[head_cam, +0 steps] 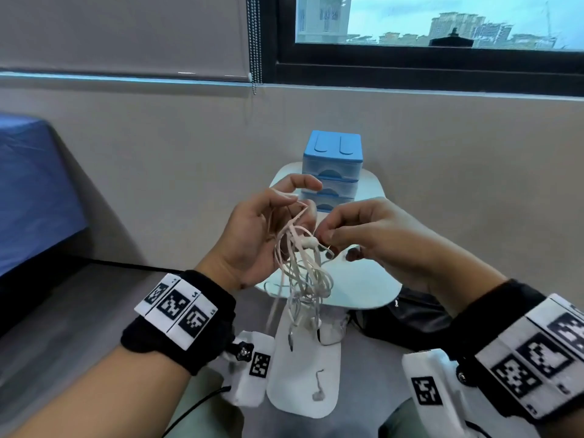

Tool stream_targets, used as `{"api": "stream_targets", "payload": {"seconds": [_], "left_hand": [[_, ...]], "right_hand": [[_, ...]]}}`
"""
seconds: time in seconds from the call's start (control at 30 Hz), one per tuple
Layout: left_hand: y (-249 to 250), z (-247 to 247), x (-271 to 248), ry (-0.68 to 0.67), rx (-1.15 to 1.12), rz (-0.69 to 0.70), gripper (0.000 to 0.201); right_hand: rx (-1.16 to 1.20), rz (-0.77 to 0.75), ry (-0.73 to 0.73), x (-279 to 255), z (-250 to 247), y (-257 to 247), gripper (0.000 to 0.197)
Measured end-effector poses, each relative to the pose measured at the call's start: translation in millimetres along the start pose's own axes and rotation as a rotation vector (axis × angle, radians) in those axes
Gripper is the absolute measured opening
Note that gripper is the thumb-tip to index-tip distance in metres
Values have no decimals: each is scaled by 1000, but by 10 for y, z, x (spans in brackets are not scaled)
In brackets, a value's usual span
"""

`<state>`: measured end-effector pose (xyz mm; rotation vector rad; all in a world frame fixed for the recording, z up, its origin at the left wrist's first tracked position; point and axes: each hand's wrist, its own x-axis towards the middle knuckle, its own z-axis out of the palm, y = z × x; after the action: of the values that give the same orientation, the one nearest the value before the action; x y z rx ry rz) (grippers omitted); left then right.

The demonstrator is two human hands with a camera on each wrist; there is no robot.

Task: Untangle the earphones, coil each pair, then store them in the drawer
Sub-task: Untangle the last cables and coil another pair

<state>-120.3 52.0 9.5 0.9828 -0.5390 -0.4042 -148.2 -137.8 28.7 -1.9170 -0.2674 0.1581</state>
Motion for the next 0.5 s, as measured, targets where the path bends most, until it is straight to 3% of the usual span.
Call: {"api": "stream_targets", "payload": {"seconds": [0.27, 0.5], "left_hand": [[-86, -111, -26, 7, -65, 44, 26], [-157, -127, 27, 10, -61, 36, 22]], "right_hand": [[29, 16, -57, -32, 103, 64, 5], [8, -69, 10, 14, 163, 188, 24]]}}
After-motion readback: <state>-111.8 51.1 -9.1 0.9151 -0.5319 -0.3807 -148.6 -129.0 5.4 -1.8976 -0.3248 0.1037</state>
